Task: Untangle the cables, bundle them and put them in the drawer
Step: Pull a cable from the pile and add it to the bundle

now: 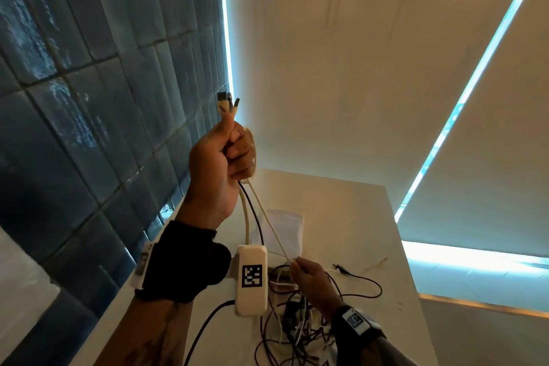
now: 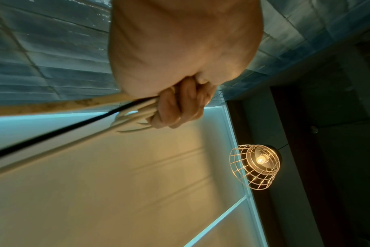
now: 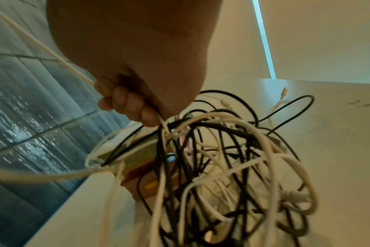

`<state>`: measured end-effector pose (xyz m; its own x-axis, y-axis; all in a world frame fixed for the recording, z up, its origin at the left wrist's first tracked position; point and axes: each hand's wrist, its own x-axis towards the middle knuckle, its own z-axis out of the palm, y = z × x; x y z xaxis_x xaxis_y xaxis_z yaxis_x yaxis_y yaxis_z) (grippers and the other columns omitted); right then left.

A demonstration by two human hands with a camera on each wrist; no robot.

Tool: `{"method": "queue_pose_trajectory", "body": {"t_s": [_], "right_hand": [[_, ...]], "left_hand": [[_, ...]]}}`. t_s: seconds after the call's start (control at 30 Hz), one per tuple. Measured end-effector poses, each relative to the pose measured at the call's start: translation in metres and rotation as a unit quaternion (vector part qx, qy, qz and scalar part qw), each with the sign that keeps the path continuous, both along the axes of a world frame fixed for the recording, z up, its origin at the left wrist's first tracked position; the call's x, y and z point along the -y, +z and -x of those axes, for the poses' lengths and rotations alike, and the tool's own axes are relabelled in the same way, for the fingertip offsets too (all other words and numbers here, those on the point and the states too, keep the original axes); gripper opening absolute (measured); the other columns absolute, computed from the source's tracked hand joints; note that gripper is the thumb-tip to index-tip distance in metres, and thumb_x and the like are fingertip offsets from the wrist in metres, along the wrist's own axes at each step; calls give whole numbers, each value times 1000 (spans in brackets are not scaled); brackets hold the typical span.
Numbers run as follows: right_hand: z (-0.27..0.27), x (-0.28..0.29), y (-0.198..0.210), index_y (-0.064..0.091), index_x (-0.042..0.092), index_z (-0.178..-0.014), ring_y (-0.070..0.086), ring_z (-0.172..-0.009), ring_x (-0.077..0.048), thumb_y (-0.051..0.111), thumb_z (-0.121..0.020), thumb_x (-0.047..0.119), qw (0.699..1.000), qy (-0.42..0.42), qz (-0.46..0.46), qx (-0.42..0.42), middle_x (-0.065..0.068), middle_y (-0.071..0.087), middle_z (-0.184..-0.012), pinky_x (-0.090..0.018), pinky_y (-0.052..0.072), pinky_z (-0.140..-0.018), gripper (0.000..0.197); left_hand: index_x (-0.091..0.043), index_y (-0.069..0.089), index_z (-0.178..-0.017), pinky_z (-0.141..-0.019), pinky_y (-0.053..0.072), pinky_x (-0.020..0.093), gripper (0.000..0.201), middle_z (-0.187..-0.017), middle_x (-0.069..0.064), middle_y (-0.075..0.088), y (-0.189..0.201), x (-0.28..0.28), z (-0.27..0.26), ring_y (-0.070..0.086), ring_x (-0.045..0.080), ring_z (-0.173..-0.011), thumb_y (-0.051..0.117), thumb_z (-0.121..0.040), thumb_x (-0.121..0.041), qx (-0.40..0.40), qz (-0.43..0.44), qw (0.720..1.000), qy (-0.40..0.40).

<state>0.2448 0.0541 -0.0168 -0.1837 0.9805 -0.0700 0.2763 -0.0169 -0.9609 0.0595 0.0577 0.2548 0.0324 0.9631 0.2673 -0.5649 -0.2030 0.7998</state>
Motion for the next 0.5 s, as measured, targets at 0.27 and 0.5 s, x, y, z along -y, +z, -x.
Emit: {"method": "queue_pose_trajectory", "body": {"t_s": [0.27,0.5], "right_hand": [[9,-22,78,64,8,-77,32,-45,-7,54,-95,14,991,-77,-27,-107,11,39,-51,-22,27,-43,22],[18,-11,153,57,-4,-86,29,-53,-11,56,-94,8,971,-12,-108,-213,-1,37,-60,-21,25,-46,15]], "left_hand": [[-20,41,-64,-41,9,23,41,-51,-4,43,-36,-4,2,22,6,-37,39,-101,-38,-91,110,988,63],[-12,46,-79,-38,28,20,40,-61,7,67,-68,-7,-21,45,11,-40,34,-103,-41,-207,213,949,110]]}}
